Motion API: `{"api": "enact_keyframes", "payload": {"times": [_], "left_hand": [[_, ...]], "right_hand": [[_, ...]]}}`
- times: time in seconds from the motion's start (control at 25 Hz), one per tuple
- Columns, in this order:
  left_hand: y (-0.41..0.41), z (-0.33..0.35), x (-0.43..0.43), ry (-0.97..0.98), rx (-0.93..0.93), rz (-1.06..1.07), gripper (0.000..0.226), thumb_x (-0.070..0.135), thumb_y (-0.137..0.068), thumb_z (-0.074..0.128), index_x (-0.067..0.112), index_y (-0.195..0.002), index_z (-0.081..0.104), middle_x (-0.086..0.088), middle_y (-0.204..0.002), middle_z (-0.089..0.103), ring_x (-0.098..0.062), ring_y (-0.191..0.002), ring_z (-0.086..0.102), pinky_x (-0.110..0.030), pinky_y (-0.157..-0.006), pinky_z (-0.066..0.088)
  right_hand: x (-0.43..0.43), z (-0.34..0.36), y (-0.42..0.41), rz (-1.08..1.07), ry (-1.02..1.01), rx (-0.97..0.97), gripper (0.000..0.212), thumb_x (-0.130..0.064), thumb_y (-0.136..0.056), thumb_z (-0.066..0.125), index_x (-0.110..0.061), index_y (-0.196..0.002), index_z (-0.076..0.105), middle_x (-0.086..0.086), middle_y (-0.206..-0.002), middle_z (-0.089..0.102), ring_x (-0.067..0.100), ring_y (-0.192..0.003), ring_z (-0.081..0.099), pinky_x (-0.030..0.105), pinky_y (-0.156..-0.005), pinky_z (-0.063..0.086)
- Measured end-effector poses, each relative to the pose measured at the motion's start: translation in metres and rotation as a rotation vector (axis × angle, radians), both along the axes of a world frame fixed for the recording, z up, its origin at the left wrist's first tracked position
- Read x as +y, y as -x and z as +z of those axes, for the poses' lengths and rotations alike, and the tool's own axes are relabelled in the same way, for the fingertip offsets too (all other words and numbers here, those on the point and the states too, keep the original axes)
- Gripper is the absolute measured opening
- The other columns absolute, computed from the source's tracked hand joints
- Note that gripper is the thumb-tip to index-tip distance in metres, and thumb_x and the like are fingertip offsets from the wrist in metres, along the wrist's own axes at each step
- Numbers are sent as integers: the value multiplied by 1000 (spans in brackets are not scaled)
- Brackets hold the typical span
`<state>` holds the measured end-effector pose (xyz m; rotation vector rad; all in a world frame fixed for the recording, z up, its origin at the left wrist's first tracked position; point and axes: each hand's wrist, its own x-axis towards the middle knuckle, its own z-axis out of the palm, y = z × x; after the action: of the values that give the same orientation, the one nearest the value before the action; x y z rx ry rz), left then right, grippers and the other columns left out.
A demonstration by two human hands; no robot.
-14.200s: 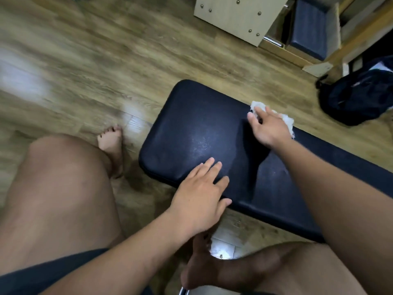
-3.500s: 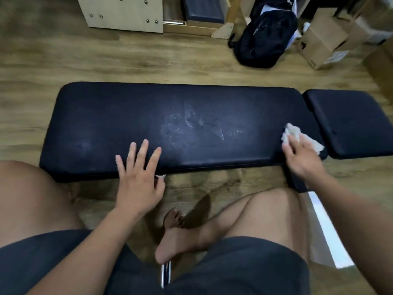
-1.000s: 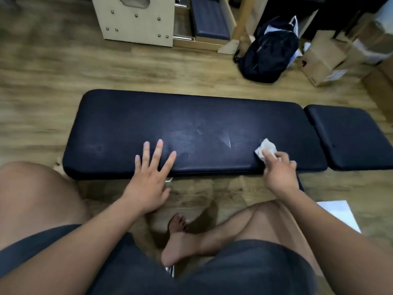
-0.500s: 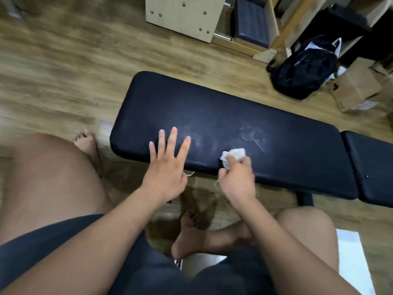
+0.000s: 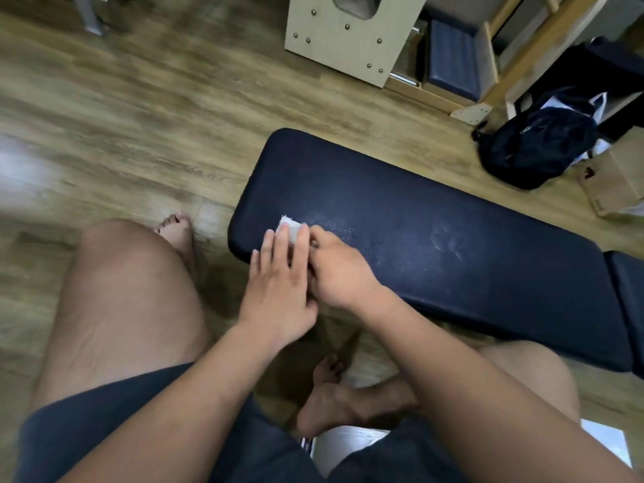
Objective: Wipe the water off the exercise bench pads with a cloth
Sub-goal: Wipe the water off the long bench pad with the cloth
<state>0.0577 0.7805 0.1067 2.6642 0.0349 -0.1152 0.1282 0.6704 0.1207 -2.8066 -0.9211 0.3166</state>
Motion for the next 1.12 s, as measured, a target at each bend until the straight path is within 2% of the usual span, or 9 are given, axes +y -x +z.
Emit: {"api": "enact_keyframes", "payload": {"times": [0.16,0.28,0.36,0.48,0.6,0.76,0.88,1.04,1.12], "left_hand": [[3,-1,-6,-215,164,-116,84,39,-90,55,17,-154,7,-17,-163,-5,-43,-148,-12,-61,-118,9],[-2,3,-4,-225,162,-125,71,40,-92,53,18,-150,18,-16,-162,3,-44,-148,-5,-62,-118,8],[-5,5,2,-212,128,-114,66,41,-92,52,20,-147,24,-12,-162,12,-38,-149,2,-60,-118,10],[-6,5,16,-154,56,-32,54,41,-93,51,20,-140,35,-6,-156,28,-25,-148,17,-56,-118,16],[-3,10,32,-155,67,97,47,41,-93,49,21,-134,42,-4,-149,36,-25,-141,29,-53,-114,26],[-2,14,49,-162,163,276,40,37,-89,50,20,-125,44,-4,-133,46,-29,-124,43,-46,-99,40],[-5,10,62,-146,221,390,36,27,-88,49,18,-122,41,-5,-124,49,-29,-116,49,-45,-90,46],[-8,1,77,-103,208,424,49,27,-78,58,17,-121,39,-8,-123,47,-33,-115,48,-46,-84,46],[-7,-2,76,-93,203,393,52,28,-77,59,18,-123,37,-7,-126,45,-32,-117,47,-47,-87,46]], "right_hand": [[-101,-13,9,-324,59,-176,47,-14,-77,56,-32,-120,62,5,-127,53,31,-112,48,38,-84,47],[-187,-2,15,-704,180,-158,46,-9,-83,49,-30,-123,58,8,-132,52,34,-111,45,39,-84,45],[-192,0,18,-799,212,-134,48,-10,-85,45,-30,-128,56,8,-136,50,34,-112,42,39,-87,45],[-125,-7,21,-613,127,-169,47,-13,-80,47,-23,-123,61,12,-127,55,38,-107,47,39,-87,46],[-47,-12,15,-292,38,-168,54,-17,-72,43,-24,-124,60,12,-116,55,37,-97,50,39,-81,47],[36,-10,0,48,55,-70,55,-20,-80,42,-31,-134,48,7,-119,47,31,-101,44,40,-83,44],[83,-13,-4,214,73,-118,46,-23,-91,47,-28,-138,46,9,-116,45,29,-103,41,38,-83,41],[102,-13,-41,260,135,-68,46,-31,-98,40,-33,-144,37,7,-116,39,27,-108,39,32,-77,29],[104,-12,-75,219,173,-98,45,-29,-98,39,-35,-143,38,8,-116,41,30,-109,41,35,-79,31]]}}
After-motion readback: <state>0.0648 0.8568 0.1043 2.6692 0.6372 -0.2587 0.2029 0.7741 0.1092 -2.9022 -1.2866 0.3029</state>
